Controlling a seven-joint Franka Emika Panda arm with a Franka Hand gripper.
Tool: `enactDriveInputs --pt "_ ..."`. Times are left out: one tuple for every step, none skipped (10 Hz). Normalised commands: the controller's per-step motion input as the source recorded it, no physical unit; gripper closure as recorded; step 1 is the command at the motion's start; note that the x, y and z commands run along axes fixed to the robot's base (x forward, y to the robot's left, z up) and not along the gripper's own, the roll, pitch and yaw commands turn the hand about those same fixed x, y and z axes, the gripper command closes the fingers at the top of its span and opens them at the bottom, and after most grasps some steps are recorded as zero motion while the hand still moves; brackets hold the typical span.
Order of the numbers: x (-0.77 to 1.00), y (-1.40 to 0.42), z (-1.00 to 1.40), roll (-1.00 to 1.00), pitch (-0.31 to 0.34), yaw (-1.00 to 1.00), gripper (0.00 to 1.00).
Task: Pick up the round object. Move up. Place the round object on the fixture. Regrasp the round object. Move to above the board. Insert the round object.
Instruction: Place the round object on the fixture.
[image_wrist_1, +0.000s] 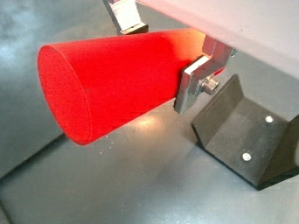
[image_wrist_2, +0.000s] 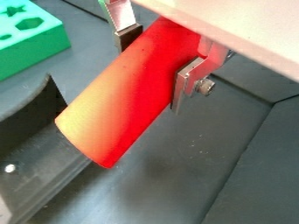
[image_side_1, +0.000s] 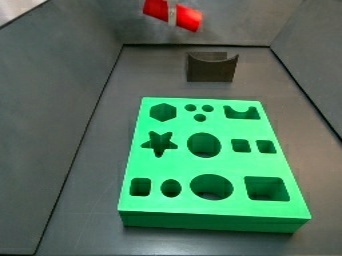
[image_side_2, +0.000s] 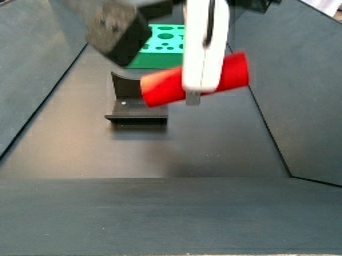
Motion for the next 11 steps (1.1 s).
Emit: enactDriveInputs --pt "-0.02 -0.01 1.0 0.1 0.097 0.02 1.0" --pt "-0.02 -0.01 0.86 0.09 0.093 0.02 1.0" --pt "-0.01 0.0 0.67 0.07 0.091 0.02 1.0" --pt "-0.01 0.0 0.53 0.06 0.094 0.02 1.0" --pt "0.0 0.0 0.34 0.07 0.109 0.02 1.0" --pt "0.0 0.0 0.24 0.07 0.114 0.02 1.0" --pt "1.0 -0.9 0.03 -0.02 -0.018 1.0 1.0" --pt "1.0 -0.89 0.0 -0.02 -0.017 1.0 1.0" --pt "1.0 -0.82 -0.01 -0.02 -0.015 1.0 1.0" --pt "1.0 -0.72 -0.01 -0.02 -0.013 1.0 1.0" --pt "1.0 -0.57 -0.01 -0.02 -0.009 1.0 1.0"
